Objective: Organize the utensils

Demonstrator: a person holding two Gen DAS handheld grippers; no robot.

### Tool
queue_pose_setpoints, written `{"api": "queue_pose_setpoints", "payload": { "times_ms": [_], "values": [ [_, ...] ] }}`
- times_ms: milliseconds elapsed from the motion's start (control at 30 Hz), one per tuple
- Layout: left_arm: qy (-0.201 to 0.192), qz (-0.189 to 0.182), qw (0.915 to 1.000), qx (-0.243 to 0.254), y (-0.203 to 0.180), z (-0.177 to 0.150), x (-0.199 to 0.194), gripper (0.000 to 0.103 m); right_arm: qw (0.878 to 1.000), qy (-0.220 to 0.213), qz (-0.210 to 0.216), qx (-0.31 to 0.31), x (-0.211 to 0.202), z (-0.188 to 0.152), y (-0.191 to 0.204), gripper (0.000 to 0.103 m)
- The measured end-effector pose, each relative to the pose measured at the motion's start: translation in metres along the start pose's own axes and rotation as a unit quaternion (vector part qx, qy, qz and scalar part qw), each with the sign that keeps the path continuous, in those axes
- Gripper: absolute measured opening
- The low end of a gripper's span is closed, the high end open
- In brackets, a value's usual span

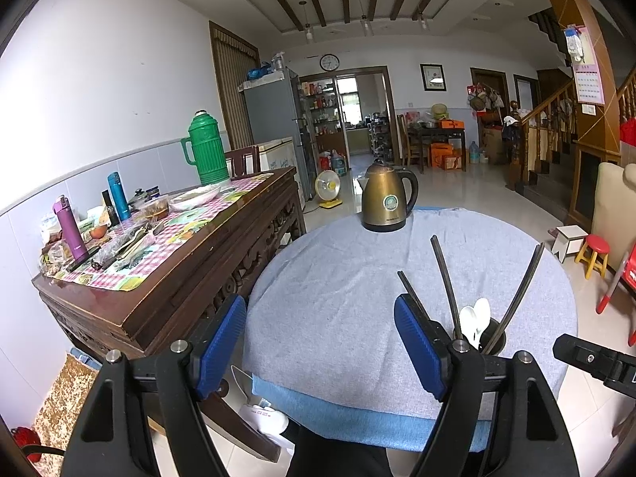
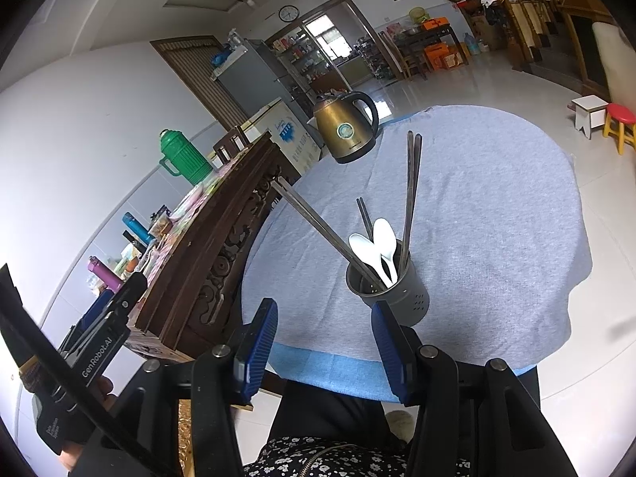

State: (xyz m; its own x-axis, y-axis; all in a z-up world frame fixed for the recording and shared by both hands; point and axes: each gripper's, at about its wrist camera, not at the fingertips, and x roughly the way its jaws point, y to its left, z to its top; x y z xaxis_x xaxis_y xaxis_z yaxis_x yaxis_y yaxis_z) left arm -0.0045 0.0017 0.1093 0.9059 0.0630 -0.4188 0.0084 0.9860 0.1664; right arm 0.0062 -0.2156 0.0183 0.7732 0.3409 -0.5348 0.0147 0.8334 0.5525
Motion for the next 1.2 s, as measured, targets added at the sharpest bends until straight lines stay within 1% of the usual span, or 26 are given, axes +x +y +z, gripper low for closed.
{"api": "queue_pose_setpoints", "payload": {
  "times_ms": [1200],
  "values": [
    [0.007, -0.004, 1.0, 0.001, 0.0026, -0.004, 0.0048, 0.079, 1.0, 0.011, 0.005, 0.008, 0.0064, -0.0037, -0.0019, 0.052]
  ]
}}
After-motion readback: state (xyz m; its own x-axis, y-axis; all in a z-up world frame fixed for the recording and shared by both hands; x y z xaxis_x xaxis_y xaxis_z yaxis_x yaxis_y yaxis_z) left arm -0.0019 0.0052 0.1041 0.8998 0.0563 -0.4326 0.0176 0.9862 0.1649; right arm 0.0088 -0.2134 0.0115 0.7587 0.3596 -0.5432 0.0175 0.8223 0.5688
